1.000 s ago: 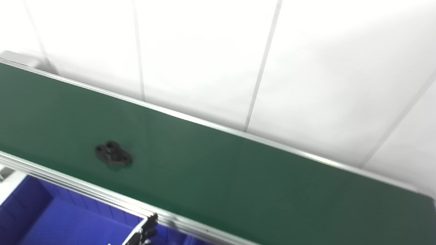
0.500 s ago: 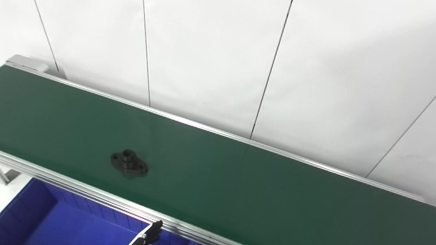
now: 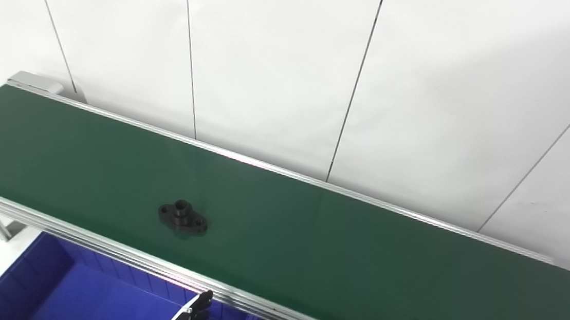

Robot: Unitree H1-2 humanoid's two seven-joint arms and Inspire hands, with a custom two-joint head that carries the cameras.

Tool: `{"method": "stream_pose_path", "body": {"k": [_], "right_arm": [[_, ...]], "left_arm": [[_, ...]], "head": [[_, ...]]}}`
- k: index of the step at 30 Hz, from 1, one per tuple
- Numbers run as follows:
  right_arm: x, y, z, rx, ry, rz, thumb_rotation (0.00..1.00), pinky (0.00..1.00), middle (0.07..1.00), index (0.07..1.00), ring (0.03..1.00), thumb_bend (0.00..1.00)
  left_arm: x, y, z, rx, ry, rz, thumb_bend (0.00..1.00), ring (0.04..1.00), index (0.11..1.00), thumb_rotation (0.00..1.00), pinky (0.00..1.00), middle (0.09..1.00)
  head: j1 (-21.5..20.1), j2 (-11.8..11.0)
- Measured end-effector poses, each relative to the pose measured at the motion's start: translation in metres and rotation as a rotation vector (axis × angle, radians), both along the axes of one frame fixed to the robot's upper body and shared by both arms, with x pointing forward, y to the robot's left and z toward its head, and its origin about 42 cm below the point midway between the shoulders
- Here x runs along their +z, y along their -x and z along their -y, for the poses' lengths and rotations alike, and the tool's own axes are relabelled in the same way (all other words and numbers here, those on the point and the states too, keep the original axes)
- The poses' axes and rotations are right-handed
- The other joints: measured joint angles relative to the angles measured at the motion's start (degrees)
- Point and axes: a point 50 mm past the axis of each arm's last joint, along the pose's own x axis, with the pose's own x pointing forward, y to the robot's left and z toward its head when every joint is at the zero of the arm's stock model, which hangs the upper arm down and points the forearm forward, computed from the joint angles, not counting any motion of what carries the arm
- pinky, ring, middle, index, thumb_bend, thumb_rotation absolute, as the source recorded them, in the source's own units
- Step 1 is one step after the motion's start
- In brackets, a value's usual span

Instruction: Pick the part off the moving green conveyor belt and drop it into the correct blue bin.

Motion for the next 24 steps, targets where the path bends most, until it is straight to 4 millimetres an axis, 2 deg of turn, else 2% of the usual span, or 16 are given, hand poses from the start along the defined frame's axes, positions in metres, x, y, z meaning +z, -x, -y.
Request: {"method": "stream_pose_path", "body": {"k": [1, 4, 8, 11, 16, 24], "right_arm": [[0.007, -0.01, -0.006, 0.021, 0.033, 0.023, 0.27, 0.65, 0.787, 0.824, 0.746, 0.79], [0.026, -0.037, -0.021, 0.086, 0.095, 0.094, 0.26, 0.65, 0.789, 0.817, 0.739, 0.82], [0.045, -0.064, -0.036, 0.135, 0.235, 0.127, 0.38, 0.55, 0.752, 0.81, 0.668, 0.84], [0.056, -0.084, -0.049, 0.173, 0.384, 0.135, 0.44, 0.52, 0.743, 0.822, 0.641, 0.82], [0.067, -0.117, -0.072, 0.224, 0.542, 0.142, 0.49, 0.51, 0.738, 0.834, 0.632, 0.81], [0.077, -0.159, -0.115, 0.281, 0.655, 0.167, 0.5, 0.48, 0.726, 0.821, 0.604, 0.85]], "left_arm": [[0.001, 0.0, 0.0, -0.002, 0.0, 0.0, 0.53, 0.892, 0.925, 0.67, 0.82, 0.928], [0.002, 0.0, 0.0, -0.011, 0.002, -0.002, 0.53, 0.889, 0.928, 0.67, 0.82, 0.925], [0.003, 0.001, 0.0, -0.015, 0.005, -0.001, 0.52, 0.877, 0.931, 0.66, 0.8, 0.917], [0.01, 0.001, 0.0, -0.013, 0.021, 0.017, 0.53, 0.87, 0.934, 0.67, 0.81, 0.913], [0.01, 0.001, 0.001, -0.018, 0.022, 0.014, 0.52, 0.87, 0.937, 0.69, 0.81, 0.913], [0.011, 0.001, 0.001, -0.02, 0.024, 0.015, 0.53, 0.877, 0.94, 0.7, 0.82, 0.917]], "head": [[-0.3, 0.4], [-0.7, 0.9], [-1.6, 1.5], [-1.5, 1.8], [-1.9, 1.9], [-1.9, 2.1]]}}
